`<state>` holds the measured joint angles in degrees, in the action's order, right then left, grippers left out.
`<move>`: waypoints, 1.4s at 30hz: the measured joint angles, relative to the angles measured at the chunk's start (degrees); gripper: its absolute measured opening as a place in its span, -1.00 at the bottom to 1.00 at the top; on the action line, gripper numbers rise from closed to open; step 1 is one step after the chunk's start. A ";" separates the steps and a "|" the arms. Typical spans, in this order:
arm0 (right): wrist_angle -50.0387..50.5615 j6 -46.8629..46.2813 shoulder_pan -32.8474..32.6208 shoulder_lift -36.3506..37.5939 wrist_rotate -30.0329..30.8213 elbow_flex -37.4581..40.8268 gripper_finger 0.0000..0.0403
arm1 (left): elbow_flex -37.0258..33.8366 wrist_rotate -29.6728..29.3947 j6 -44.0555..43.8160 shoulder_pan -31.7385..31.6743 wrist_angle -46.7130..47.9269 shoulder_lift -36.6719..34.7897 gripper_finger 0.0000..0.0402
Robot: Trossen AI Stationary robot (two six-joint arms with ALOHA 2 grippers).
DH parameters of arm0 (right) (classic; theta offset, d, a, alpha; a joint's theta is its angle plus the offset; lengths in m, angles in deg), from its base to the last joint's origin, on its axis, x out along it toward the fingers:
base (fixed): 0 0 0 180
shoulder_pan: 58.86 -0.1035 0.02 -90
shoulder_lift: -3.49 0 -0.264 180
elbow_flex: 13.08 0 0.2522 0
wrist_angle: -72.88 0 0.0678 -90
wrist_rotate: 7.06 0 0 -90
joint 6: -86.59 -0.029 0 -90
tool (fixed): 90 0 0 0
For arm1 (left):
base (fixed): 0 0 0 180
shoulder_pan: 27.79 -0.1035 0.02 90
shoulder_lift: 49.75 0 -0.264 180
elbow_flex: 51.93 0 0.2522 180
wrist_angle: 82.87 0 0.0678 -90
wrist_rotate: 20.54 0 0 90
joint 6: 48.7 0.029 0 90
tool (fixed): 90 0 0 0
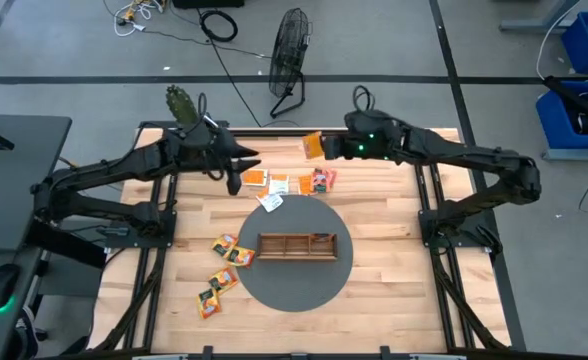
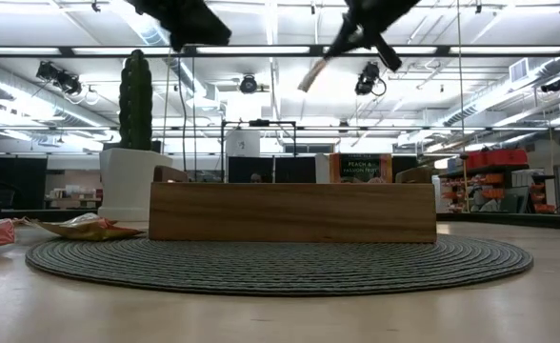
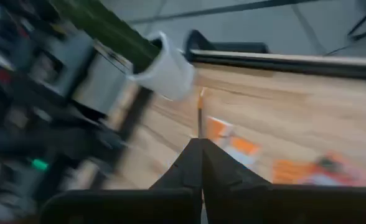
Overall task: Pick & Place Tea
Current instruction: Put the red tea bag into the right section of the wooden organizer
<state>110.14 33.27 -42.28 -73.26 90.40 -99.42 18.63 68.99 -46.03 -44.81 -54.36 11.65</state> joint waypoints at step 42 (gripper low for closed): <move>-30.33 -36.25 -4.72 -4.16 11.11 0.10 -1.00 | -0.05 -16.28 39.17 3.14 -31.81 10.07 -0.20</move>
<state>79.81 -2.97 -47.00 -77.41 101.51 -99.32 18.58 52.71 -6.86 -41.67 -86.17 21.71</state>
